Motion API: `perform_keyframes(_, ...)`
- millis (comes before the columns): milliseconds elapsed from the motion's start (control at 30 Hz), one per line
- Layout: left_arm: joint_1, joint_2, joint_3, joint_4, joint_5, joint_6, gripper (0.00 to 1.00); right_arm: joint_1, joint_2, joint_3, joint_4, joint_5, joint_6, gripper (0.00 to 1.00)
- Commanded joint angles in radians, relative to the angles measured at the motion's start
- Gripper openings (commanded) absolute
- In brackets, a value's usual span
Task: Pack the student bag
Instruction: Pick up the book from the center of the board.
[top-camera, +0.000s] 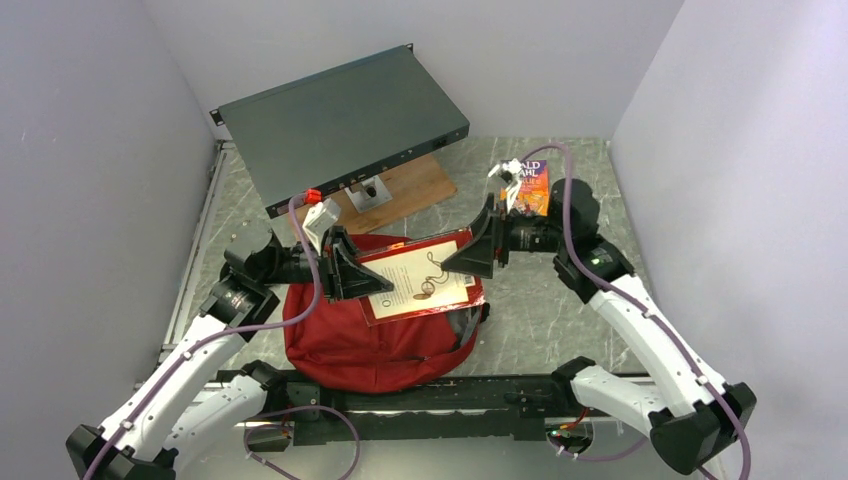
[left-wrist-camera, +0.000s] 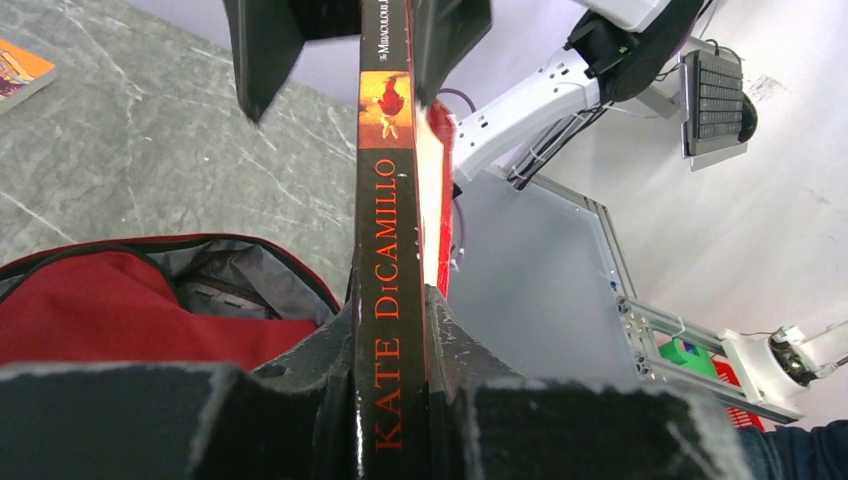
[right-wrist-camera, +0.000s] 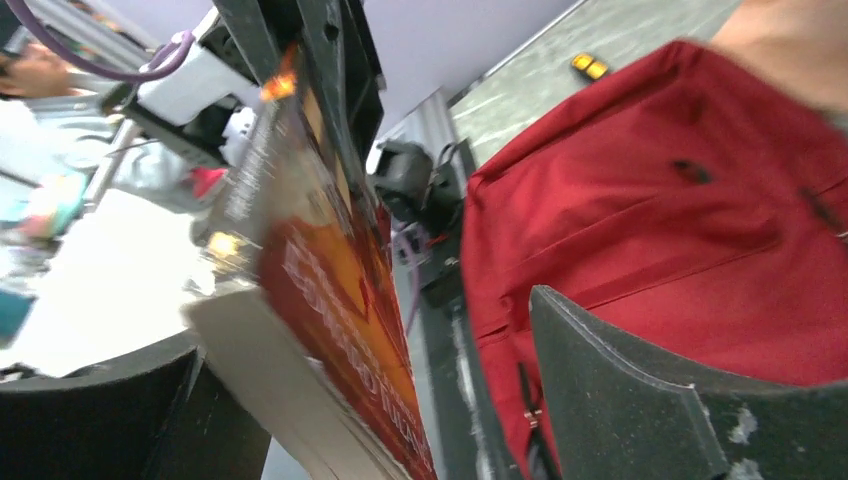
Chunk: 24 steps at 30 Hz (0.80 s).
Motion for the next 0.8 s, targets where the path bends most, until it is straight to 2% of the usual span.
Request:
perform_keyframes(0,-0.003,-0.001,-0.002,0.178,0.014,-0.072,0.0,0.009,-0.018,-0.133,0.312,-0.167,0.215,0.83)
perform_keyframes(200,-0.003,0.028,-0.014,0.266,-0.011,-0.121,0.0,0.018,-0.047,-0.241,0.497,-0.209,0.367,0.62)
perform_keyframes(300,-0.003,0.041,-0.012,0.285,-0.015,-0.135,0.0,0.02,-0.057,-0.257,0.517,-0.216,0.38,0.54)
perform_keyframes(333,-0.003,0.045,-0.01,0.284,-0.015,-0.136,0.0,0.02,-0.058,-0.259,0.519,-0.22,0.381,0.46)
perform_keyframes(400,-0.003,0.049,0.002,0.254,-0.022,-0.125,0.0,0.02,-0.063,-0.252,0.485,-0.215,0.357,0.23)
perform_keyframes(467,-0.002,0.053,0.021,0.176,-0.048,-0.092,0.01,0.02,-0.075,-0.218,0.354,-0.172,0.269,0.0)
perform_keyframes(500,-0.003,0.053,0.033,0.12,-0.072,-0.062,0.07,0.019,-0.082,-0.19,0.267,-0.136,0.202,0.0)
perform_keyframes(600,-0.003,0.053,0.069,-0.045,-0.184,0.02,0.41,0.019,-0.114,-0.101,-0.015,0.069,0.021,0.0)
perform_keyframes(700,-0.004,0.066,0.109,-0.226,-0.344,0.092,0.7,0.019,-0.18,-0.035,-0.226,0.424,-0.091,0.0)
perform_keyframes(733,-0.004,0.08,0.126,-0.307,-0.418,0.107,0.78,0.018,-0.209,-0.024,-0.285,0.593,-0.104,0.0)
perform_keyframes(767,-0.006,0.09,0.14,-0.358,-0.466,0.119,0.81,0.018,-0.241,-0.027,-0.308,0.689,-0.118,0.0)
